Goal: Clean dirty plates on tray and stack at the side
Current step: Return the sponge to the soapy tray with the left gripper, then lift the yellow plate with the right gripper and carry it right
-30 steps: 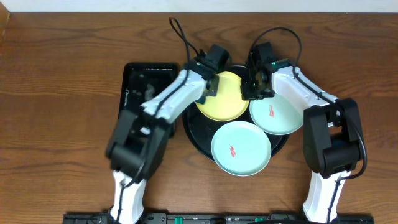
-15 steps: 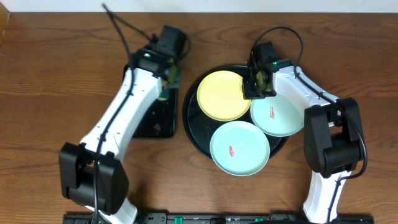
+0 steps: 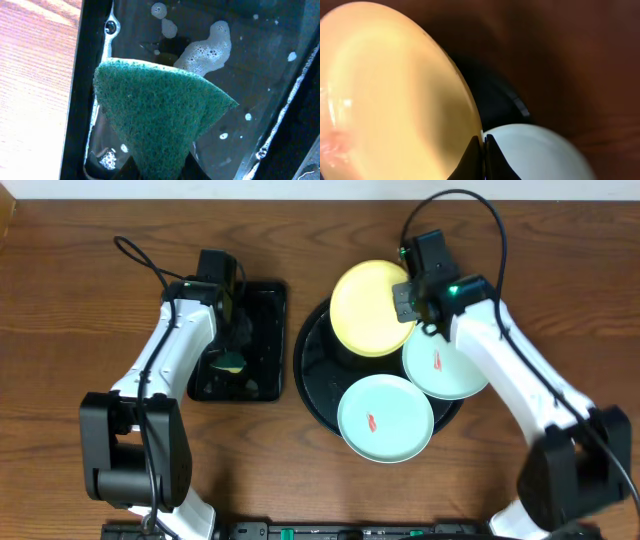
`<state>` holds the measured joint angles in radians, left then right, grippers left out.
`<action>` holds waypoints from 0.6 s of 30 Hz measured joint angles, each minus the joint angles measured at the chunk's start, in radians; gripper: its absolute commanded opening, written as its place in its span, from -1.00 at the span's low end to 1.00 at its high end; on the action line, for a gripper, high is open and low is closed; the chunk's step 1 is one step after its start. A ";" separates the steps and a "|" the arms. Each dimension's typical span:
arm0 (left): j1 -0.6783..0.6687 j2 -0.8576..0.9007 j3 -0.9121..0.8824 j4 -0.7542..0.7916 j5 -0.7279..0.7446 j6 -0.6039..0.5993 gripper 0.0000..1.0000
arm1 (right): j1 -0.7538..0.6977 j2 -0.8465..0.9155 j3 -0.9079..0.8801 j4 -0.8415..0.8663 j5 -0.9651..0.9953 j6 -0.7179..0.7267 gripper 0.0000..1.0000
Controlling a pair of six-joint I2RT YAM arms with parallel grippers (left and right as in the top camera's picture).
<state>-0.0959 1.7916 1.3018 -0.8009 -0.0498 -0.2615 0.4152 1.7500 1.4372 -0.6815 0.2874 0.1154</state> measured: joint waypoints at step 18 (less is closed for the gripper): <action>0.000 0.000 0.000 0.006 0.018 0.000 -0.85 | 0.340 -0.054 0.000 -0.008 0.717 -0.206 -0.98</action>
<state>-0.0959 1.7916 1.3018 -0.7952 -0.0319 -0.2615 0.7551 1.6962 1.4372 -0.6891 1.0042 -0.0906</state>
